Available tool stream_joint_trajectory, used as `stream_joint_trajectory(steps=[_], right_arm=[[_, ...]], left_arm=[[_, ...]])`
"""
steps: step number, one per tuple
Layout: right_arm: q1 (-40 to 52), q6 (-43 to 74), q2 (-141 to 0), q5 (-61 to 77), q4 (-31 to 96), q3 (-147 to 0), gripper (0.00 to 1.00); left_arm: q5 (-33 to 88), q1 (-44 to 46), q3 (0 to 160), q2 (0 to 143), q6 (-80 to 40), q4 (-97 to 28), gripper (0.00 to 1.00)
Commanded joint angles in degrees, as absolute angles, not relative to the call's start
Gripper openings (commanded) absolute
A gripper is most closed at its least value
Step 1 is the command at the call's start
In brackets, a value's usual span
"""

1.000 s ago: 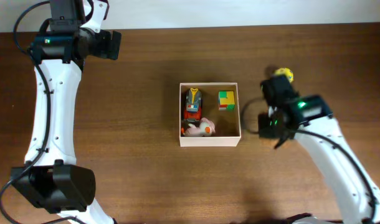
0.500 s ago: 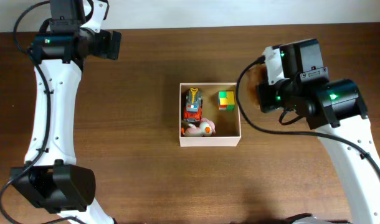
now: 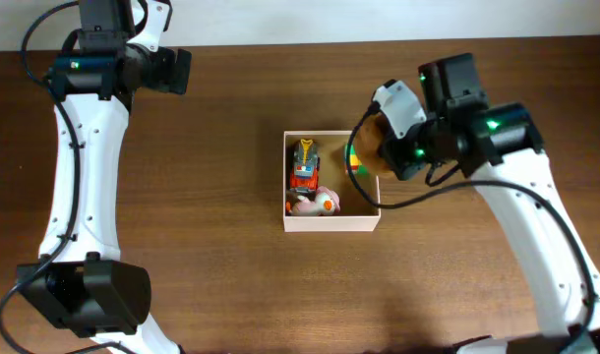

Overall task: Pack container
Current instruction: 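Lift the teddy bear with the right gripper and carry it over the box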

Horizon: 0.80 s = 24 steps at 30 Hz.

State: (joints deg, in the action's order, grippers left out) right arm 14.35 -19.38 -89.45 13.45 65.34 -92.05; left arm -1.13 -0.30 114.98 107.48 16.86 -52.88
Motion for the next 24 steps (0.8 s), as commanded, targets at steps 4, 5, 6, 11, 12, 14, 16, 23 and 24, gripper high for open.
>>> stream_joint_trajectory(steps=[4, 5, 6, 11, 12, 14, 16, 23, 24], right_arm=[[16.8, -17.9, -93.2, 16.3, 64.9, -93.1, 0.12], [17.2, -16.8, -93.4, 16.3, 64.7, -93.1, 0.12], [17.8, -15.4, -93.6, 16.3, 64.2, -93.1, 0.12], [20.3, -8.1, -93.7, 16.1, 61.1, -93.1, 0.12], [20.6, -6.0, -93.8, 15.8, 60.4, -93.1, 0.12], [21.0, -1.1, -94.1, 15.4, 59.5, -93.1, 0.12], [21.0, 3.4, -94.5, 13.9, 59.6, -93.1, 0.12], [21.0, 13.3, -98.1, 9.8, 61.0, -92.9, 0.12], [21.0, 14.1, -98.8, 9.8, 61.1, -92.9, 0.12]], left_arm=[[-1.3, -0.2, 115.9, 107.1, 16.3, -52.8, 0.99], [-1.3, -0.2, 115.9, 107.1, 16.3, -52.8, 0.99], [-1.3, -0.2, 115.9, 107.1, 16.3, -52.8, 0.99], [-1.3, -0.2, 115.9, 107.1, 16.3, -52.8, 0.99], [-1.3, -0.2, 115.9, 107.1, 16.3, -52.8, 0.99], [-1.3, -0.2, 115.9, 107.1, 16.3, -52.8, 0.99], [-1.3, -0.2, 115.9, 107.1, 16.3, -52.8, 0.99], [-1.3, -0.2, 115.9, 107.1, 16.3, -52.8, 0.99], [-1.3, -0.2, 115.9, 107.1, 16.3, -52.8, 0.99]])
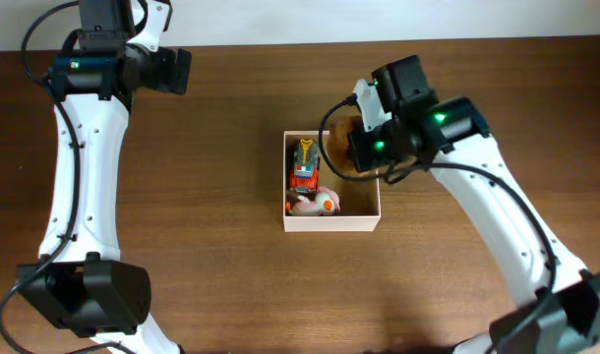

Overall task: Pack container
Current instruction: 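Lift the teddy bear with the right gripper and carry it over the box, then lower the teddy bear into the box beside the colour cube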

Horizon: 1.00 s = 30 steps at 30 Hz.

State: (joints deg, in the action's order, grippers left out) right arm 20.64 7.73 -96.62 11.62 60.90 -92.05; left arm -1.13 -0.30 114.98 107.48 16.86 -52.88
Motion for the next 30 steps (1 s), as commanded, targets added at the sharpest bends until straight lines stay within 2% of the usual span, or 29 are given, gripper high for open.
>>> stream_joint_trajectory(steps=[1, 30], right_arm=[[21.0, 14.6, -99.4, 9.8, 61.1, -92.9, 0.12], [21.0, 15.5, -109.6, 5.3, 65.8, -91.8, 0.12]], left_arm=[[-1.3, -0.2, 115.9, 107.1, 16.3, -52.8, 0.99], [-1.3, -0.2, 115.9, 107.1, 16.3, -52.8, 0.99]])
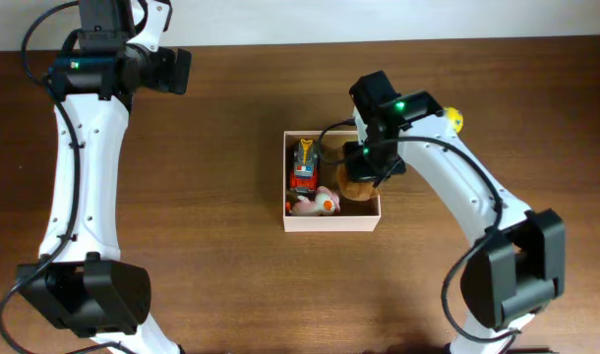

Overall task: Pack container
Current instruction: 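Lower the teddy bear into the box beside the colour cube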

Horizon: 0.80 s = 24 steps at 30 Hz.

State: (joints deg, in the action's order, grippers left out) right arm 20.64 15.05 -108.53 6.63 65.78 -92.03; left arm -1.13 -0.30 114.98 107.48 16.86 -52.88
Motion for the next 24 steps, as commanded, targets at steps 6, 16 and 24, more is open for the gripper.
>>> stream_joint_trajectory(steps=[6, 16, 24], right_arm=[[21.0, 15.5, -110.0, 5.3, 65.5, -91.7, 0.12], [21.0, 15.5, -110.0, 5.3, 62.1, -86.5, 0.12], [21.0, 16.1, -110.0, 5.3, 62.1, -86.2, 0.12]], left_arm=[[-1.3, -0.2, 115.9, 107.1, 16.3, -52.8, 0.99], [-1.3, -0.2, 115.9, 107.1, 16.3, -52.8, 0.99], [-1.3, -0.2, 115.9, 107.1, 16.3, -52.8, 0.99]])
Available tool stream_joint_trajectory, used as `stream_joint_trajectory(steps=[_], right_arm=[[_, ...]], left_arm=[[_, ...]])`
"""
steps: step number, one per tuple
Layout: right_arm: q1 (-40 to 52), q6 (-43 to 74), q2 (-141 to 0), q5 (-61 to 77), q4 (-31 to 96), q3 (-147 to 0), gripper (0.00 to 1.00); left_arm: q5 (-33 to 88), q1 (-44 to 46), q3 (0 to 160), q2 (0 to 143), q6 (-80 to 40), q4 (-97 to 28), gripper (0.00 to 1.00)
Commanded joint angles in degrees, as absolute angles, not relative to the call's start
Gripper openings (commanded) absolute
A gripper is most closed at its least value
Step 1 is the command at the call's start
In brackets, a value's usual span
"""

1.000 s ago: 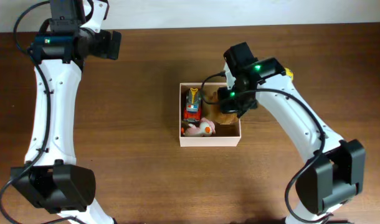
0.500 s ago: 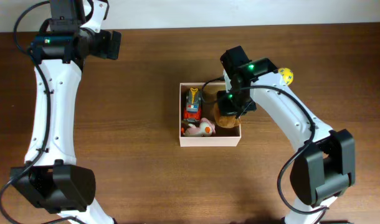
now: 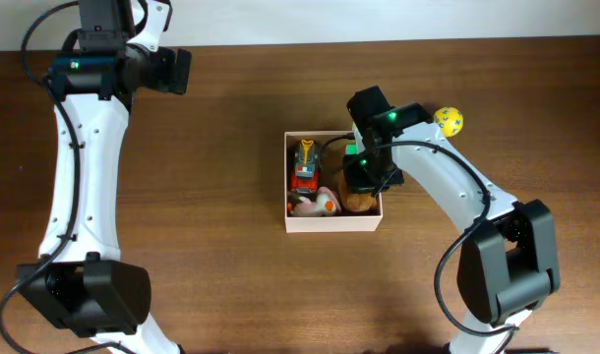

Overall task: Pack container
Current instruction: 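Lower the teddy bear into the box beside the colour cube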

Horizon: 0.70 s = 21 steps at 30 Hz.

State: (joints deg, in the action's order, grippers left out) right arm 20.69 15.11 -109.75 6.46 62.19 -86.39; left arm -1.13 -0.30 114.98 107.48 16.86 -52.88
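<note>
A white box point(image 3: 333, 222) stands mid-table. In its left half lie a red toy truck point(image 3: 303, 167) and a pink plush point(image 3: 318, 203). A brown toy point(image 3: 357, 203) sits in the box's front right corner. My right gripper point(image 3: 363, 183) reaches down into the right half, directly over the brown toy. The wrist hides its fingers, so I cannot say whether they grip the toy. Beyond the right arm a yellow ball point(image 3: 449, 120) lies on the table. My left gripper point(image 3: 178, 71) hangs far off at the back left, with nothing near it.
The brown wooden table point(image 3: 211, 265) carries only the box and the ball. My left arm runs down the left side. The right arm curves from the front right corner up to the box.
The right gripper has moved slightly toward the front of the box, and the brown toy now sits lower, in the front right corner. The yellow ball is fully uncovered. The left arm is unchanged.
The right gripper first held the brown toy just outside the box's right wall, then at its back right rim, then above the right half. Now it is down inside with the toy in the front right corner. The left arm never moved.
</note>
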Motion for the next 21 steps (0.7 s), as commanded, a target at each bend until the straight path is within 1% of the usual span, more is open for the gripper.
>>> stream_joint_trajectory(steps=[1, 2, 3, 4, 7, 9, 21], right_arm=[[21.0, 16.5, -110.0, 5.3, 62.1, -86.2, 0.13], [21.0, 16.6, -110.0, 5.3, 62.1, -86.2, 0.13], [21.0, 16.6, -110.0, 5.3, 62.0, -86.2, 0.26], [21.0, 16.6, -110.0, 5.3, 62.0, -86.2, 0.34], [21.0, 16.6, -110.0, 5.4, 61.9, -86.2, 0.38], [21.0, 16.6, -110.0, 5.7, 62.0, -86.2, 0.44], [21.0, 16.6, -110.0, 5.8, 61.5, -86.3, 0.53]], left_arm=[[-1.3, -0.2, 115.9, 107.1, 16.3, -52.8, 0.99], [-1.3, -0.2, 115.9, 107.1, 16.3, -52.8, 0.99], [-1.3, -0.2, 115.9, 107.1, 16.3, -52.8, 0.99], [-1.3, -0.2, 115.9, 107.1, 16.3, -52.8, 0.99], [-1.3, -0.2, 115.9, 107.1, 16.3, -52.8, 0.99], [-1.3, -0.2, 115.9, 107.1, 16.3, -52.8, 0.99], [-1.3, -0.2, 115.9, 107.1, 16.3, -52.8, 0.99]])
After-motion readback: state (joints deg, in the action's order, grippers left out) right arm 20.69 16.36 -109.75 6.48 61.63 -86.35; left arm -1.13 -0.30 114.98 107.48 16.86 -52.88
